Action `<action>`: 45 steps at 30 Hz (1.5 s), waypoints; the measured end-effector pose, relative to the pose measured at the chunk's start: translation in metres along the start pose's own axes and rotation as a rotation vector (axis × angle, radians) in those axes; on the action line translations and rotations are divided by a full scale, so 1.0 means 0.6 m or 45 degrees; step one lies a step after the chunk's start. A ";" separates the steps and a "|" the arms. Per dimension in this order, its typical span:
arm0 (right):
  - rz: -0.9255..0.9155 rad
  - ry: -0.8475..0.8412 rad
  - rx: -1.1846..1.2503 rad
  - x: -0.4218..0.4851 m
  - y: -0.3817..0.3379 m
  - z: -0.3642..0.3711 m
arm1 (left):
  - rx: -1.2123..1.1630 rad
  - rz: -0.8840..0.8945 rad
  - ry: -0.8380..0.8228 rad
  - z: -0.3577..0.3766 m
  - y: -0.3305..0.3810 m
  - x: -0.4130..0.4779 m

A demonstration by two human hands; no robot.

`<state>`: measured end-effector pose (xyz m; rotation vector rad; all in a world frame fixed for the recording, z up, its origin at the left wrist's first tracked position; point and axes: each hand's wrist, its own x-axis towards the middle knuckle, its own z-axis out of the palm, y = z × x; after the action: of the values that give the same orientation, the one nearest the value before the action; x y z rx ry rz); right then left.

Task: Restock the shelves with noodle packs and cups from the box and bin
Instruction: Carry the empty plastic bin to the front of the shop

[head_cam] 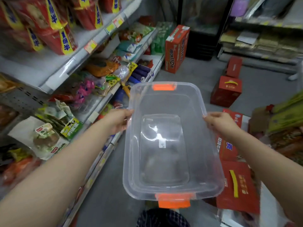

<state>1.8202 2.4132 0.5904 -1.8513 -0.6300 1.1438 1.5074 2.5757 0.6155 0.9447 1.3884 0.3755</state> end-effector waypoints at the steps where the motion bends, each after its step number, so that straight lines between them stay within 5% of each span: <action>1: 0.085 -0.046 0.154 -0.006 -0.015 -0.016 | 0.015 0.025 -0.003 0.006 0.027 -0.015; 6: 0.294 -0.371 0.228 -0.078 -0.067 -0.068 | 0.052 0.151 -0.005 0.027 0.105 -0.074; 15: -0.030 -0.143 0.388 -0.182 -0.137 -0.136 | 0.451 0.510 0.110 0.077 0.139 -0.130; 25: -0.146 0.233 0.598 -0.324 -0.138 -0.160 | 0.367 0.565 -0.422 0.136 0.175 -0.150; 35: -0.131 0.623 0.654 -0.460 -0.118 -0.040 | 0.459 0.629 -0.844 0.071 0.198 -0.177; 45: 0.037 0.982 0.820 -0.731 0.026 0.034 | 0.702 0.591 -1.254 0.156 0.098 -0.309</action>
<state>1.6019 2.0797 0.7757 -1.5451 0.1957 0.4721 1.5757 2.4446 0.7729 1.6199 0.3419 -0.1640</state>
